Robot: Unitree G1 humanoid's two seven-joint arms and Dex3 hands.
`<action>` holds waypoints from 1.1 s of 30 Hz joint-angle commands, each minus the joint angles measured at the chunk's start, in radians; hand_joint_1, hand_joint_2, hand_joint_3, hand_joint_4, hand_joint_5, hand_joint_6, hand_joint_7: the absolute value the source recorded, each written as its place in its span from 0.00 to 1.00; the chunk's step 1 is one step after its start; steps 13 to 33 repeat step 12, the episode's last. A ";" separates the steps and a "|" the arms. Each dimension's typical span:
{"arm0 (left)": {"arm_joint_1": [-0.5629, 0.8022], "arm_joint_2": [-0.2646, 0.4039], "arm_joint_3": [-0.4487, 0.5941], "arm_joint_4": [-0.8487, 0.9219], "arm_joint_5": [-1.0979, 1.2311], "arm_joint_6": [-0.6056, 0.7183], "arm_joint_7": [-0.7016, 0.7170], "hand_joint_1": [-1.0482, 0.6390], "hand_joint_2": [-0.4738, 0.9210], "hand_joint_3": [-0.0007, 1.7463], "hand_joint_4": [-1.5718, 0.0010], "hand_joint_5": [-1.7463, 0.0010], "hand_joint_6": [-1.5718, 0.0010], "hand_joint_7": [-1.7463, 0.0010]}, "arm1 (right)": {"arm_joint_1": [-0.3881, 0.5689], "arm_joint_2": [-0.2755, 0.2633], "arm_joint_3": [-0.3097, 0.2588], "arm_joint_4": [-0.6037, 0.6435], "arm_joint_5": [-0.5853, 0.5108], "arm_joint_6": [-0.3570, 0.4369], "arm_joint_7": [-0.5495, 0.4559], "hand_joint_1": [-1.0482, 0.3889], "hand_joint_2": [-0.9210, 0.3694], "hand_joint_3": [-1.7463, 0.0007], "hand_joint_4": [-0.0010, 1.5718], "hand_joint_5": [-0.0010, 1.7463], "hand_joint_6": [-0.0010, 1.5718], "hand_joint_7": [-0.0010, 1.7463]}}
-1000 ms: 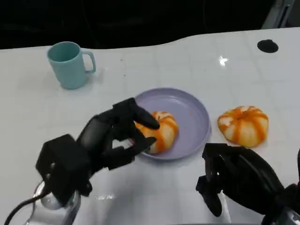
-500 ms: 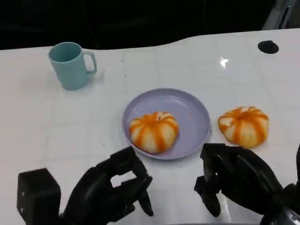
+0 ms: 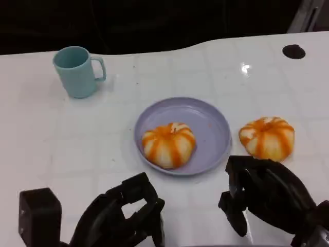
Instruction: Grasp the bread from the table and place it into the plate.
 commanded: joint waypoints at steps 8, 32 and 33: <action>-0.016 0.007 0.024 0.051 0.001 -0.039 -0.049 0.26 1.00 0.14 0.44 0.00 0.59 0.00 | -0.010 -0.003 -0.009 0.024 0.004 -0.016 0.006 0.09 0.00 0.78 0.82 0.90 0.69 0.88; -0.022 0.007 0.034 0.063 -0.002 -0.040 -0.054 0.26 1.00 0.14 0.44 0.00 0.59 0.00 | -0.015 -0.001 -0.002 0.036 -0.008 -0.032 0.006 0.08 0.00 0.78 0.83 0.91 0.70 0.88; -0.022 0.007 0.034 0.063 -0.002 -0.040 -0.054 0.26 1.00 0.14 0.44 0.00 0.59 0.00 | -0.015 -0.001 -0.002 0.036 -0.008 -0.032 0.006 0.08 0.00 0.78 0.83 0.91 0.70 0.88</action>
